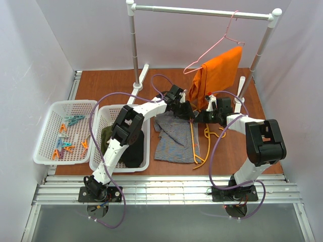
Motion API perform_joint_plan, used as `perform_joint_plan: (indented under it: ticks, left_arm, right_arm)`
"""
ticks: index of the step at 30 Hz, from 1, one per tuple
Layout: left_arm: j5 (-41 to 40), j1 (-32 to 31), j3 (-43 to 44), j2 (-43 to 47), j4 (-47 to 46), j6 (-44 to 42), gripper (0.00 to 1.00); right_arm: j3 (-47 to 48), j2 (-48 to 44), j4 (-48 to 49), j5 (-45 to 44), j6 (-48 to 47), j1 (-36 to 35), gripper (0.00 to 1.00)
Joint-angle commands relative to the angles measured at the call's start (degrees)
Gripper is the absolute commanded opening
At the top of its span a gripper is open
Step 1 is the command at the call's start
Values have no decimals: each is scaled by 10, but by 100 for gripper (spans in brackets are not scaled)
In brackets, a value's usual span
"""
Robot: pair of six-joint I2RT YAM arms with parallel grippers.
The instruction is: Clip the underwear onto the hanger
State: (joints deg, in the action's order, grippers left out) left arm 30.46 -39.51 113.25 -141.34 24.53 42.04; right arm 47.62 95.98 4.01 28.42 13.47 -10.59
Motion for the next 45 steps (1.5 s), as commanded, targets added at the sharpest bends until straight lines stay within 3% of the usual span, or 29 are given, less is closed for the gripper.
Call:
perform_joint_plan:
  ticks: [1,6,10,19,23,27,35,45]
  left_arm:
    - [17,-15,-8,48,16,3,31]
    - [14,-14,-7,51,18,2,41]
    - [7,-12,-5,55,22,-2,44]
    - [-29,0,-10,89,26,-13,53]
    - [-47,10,-47,119,10,-12,54]
    - [-64,20,-87,156,-16,-13,56]
    - [-116,64,-167,238,-15,-29,56]
    - [-315,137,-297,453,67,-108,56]
  right_arm:
    - [25,8,-8,-14,-10,-4,13]
    - [26,0,-16,-20,-13,-4,35]
    - [27,-5,-19,-21,-14,-5,44]
    - [27,-28,-30,-40,-20,-3,57]
    - [20,-51,-36,-51,-24,3,60]
    - [12,-79,-39,-65,-26,14,71]
    - [1,-133,-71,-75,-36,30,73]
    - [-21,-177,-81,-74,-40,60,73]
